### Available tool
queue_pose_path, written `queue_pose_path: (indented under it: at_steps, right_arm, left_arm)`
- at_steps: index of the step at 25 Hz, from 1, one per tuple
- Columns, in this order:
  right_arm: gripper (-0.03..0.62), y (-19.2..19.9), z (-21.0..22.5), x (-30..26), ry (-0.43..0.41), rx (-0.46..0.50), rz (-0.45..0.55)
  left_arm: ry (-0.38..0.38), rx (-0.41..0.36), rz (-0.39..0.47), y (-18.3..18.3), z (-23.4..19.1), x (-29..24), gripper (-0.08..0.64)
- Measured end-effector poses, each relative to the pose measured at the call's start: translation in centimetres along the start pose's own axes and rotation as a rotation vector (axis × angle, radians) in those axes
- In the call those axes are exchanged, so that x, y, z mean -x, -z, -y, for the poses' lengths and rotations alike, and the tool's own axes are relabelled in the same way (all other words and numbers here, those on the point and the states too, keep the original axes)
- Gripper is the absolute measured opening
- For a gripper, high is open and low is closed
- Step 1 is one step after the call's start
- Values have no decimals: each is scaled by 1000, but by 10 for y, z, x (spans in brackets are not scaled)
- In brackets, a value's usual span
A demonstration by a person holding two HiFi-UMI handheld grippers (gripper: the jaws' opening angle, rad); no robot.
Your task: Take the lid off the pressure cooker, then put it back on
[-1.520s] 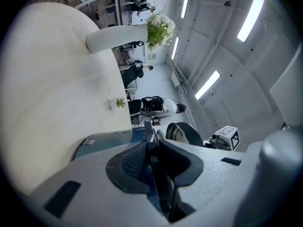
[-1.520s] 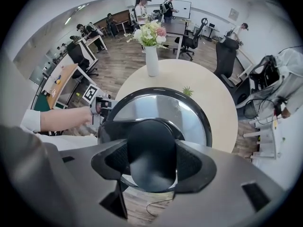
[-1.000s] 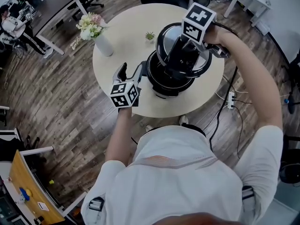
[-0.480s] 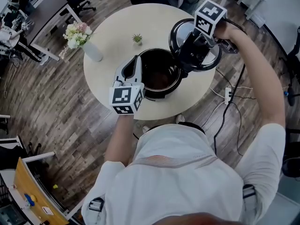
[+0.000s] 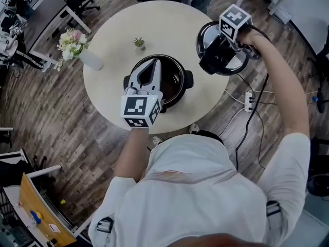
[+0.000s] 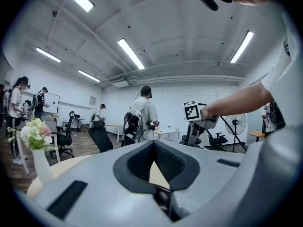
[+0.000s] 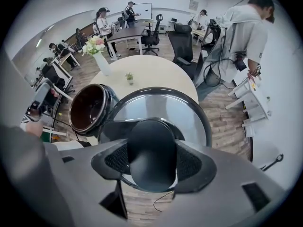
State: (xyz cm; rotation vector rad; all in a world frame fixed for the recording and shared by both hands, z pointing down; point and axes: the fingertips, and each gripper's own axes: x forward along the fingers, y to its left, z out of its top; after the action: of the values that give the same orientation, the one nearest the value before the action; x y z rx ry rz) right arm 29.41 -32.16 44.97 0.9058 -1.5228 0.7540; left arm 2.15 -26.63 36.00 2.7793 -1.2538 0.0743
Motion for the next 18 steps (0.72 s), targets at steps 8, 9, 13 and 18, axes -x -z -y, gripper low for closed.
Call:
queue_pose_path:
  at_steps: [8,9,13,18]
  right_arm:
    - [284,11,40,-78,2,5,-68]
    - [284,11,41,-87,0,16,-74]
    - [284,3,39,-118,-49,34,-71]
    - [284,0,29,-160,-88,34,-96]
  left_arm:
    - [-34,-3,-38,7,16,-27,5]
    - [-43,-1,-45,9,15,-29,5]
    - [-76,6,-65,15,12,-33,5]
    - [-111,15,-71,17,3,-34,5]
